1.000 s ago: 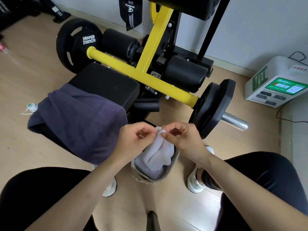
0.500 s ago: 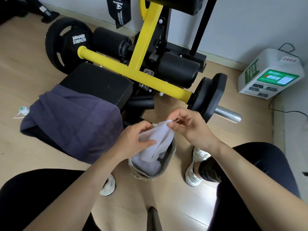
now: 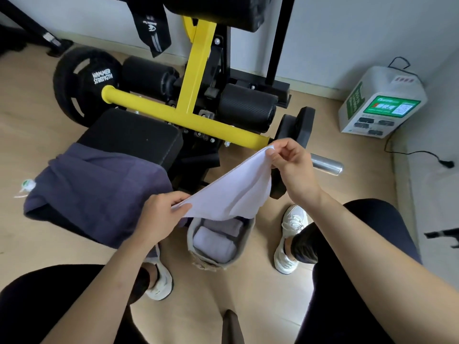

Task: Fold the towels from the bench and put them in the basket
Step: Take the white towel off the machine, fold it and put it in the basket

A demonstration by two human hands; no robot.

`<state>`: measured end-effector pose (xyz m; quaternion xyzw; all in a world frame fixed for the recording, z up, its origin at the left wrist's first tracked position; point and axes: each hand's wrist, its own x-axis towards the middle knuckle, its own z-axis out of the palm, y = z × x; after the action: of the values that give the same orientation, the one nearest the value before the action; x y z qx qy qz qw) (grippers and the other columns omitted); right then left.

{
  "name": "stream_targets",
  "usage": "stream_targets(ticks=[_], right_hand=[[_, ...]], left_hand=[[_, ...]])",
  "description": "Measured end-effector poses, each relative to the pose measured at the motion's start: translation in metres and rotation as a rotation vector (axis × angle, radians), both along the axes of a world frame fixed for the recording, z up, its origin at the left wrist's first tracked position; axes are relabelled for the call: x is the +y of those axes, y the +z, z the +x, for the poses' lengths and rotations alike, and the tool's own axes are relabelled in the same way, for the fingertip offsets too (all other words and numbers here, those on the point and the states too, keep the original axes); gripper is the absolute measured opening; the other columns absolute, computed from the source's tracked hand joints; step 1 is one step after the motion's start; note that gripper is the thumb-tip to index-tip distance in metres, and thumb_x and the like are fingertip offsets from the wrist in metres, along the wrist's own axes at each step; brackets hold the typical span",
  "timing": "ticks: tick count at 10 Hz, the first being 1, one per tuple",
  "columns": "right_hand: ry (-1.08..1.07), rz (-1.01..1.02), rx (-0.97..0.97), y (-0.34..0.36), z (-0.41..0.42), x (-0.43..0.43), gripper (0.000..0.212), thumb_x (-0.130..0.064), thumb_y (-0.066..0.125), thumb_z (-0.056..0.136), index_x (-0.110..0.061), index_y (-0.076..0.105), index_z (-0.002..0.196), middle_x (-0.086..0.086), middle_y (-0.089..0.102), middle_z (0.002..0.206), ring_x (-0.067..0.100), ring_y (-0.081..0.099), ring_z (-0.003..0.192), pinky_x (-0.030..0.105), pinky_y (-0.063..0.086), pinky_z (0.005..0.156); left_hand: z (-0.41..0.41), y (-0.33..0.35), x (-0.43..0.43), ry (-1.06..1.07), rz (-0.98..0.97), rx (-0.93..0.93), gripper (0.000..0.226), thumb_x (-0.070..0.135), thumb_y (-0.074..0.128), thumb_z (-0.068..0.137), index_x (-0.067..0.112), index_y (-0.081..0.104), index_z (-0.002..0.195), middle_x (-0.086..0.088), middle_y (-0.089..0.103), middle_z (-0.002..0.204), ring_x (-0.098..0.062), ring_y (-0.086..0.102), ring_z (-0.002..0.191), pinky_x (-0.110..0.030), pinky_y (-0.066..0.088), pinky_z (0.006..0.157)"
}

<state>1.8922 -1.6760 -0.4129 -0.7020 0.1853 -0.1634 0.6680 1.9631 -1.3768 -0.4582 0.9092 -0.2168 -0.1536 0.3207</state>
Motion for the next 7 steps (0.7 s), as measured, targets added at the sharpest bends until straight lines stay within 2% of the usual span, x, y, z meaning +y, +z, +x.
stream_targets(ticks=[1,2,3,4,5,6,7], right_hand=[[-0.038,0.017,-0.012,0.001,-0.002,-0.006,0.005,-0.009,0.064,0.096,-0.005,0.063,0.096,0.012,0.064,0.089,0.020,0.060,0.083,0.033,0.048,0.076],[-0.056,0.002,-0.012,0.007,-0.010,-0.005,0.006,-0.011,0.064,0.096,-0.005,0.063,0.097,0.011,0.065,0.088,0.019,0.061,0.083,0.030,0.049,0.075],[-0.089,-0.057,0.015,0.013,-0.016,-0.002,0.004,-0.009,0.064,0.096,-0.005,0.063,0.094,0.008,0.065,0.085,0.015,0.060,0.080,0.022,0.049,0.071],[-0.099,-0.108,0.103,0.019,-0.019,0.003,0.005,-0.010,0.064,0.096,-0.008,0.064,0.092,0.003,0.065,0.082,0.012,0.060,0.076,0.011,0.048,0.062],[-0.105,-0.120,0.192,0.021,-0.023,0.010,0.007,-0.014,0.064,0.096,-0.012,0.064,0.090,0.000,0.065,0.083,0.012,0.058,0.076,0.010,0.047,0.056],[-0.101,-0.109,0.224,0.019,-0.028,0.019,0.008,-0.016,0.064,0.096,-0.013,0.064,0.089,0.003,0.066,0.084,0.016,0.060,0.077,0.028,0.055,0.066],[-0.126,-0.076,0.238,0.012,-0.039,0.027,0.007,-0.014,0.066,0.095,-0.010,0.065,0.089,0.008,0.066,0.081,0.022,0.061,0.075,0.045,0.057,0.073]], left_hand=[[-0.002,0.006,0.011,0.065,0.019,-0.039,0.011,0.030,0.072,0.091,0.040,0.073,0.095,0.007,0.075,0.089,-0.017,0.071,0.089,-0.038,0.056,0.087],[0.004,0.047,0.020,-0.004,0.019,0.012,0.024,0.078,0.051,0.083,0.056,0.057,0.090,0.012,0.076,0.091,-0.008,0.066,0.079,-0.016,0.051,0.074],[0.005,0.079,0.020,-0.151,-0.118,0.167,0.023,0.073,0.056,0.084,0.054,0.054,0.096,0.024,0.062,0.083,-0.007,0.061,0.071,-0.032,0.055,0.066],[-0.005,0.085,0.027,0.353,-0.395,-0.153,0.001,0.031,0.068,0.095,0.032,0.068,0.094,0.011,0.071,0.086,-0.009,0.065,0.083,-0.049,0.055,0.076],[-0.015,0.083,0.029,0.447,-0.414,-0.120,0.009,0.028,0.068,0.095,0.020,0.072,0.092,-0.002,0.072,0.084,-0.021,0.065,0.083,-0.044,0.052,0.073],[-0.022,0.085,0.030,0.564,-0.529,-0.053,0.015,0.026,0.068,0.095,0.016,0.072,0.084,-0.013,0.071,0.083,-0.016,0.059,0.077,-0.038,0.048,0.070],[-0.037,0.076,0.033,0.663,-0.576,0.058,0.012,0.029,0.071,0.092,0.025,0.074,0.082,-0.004,0.075,0.083,-0.020,0.068,0.083,-0.047,0.058,0.076]])
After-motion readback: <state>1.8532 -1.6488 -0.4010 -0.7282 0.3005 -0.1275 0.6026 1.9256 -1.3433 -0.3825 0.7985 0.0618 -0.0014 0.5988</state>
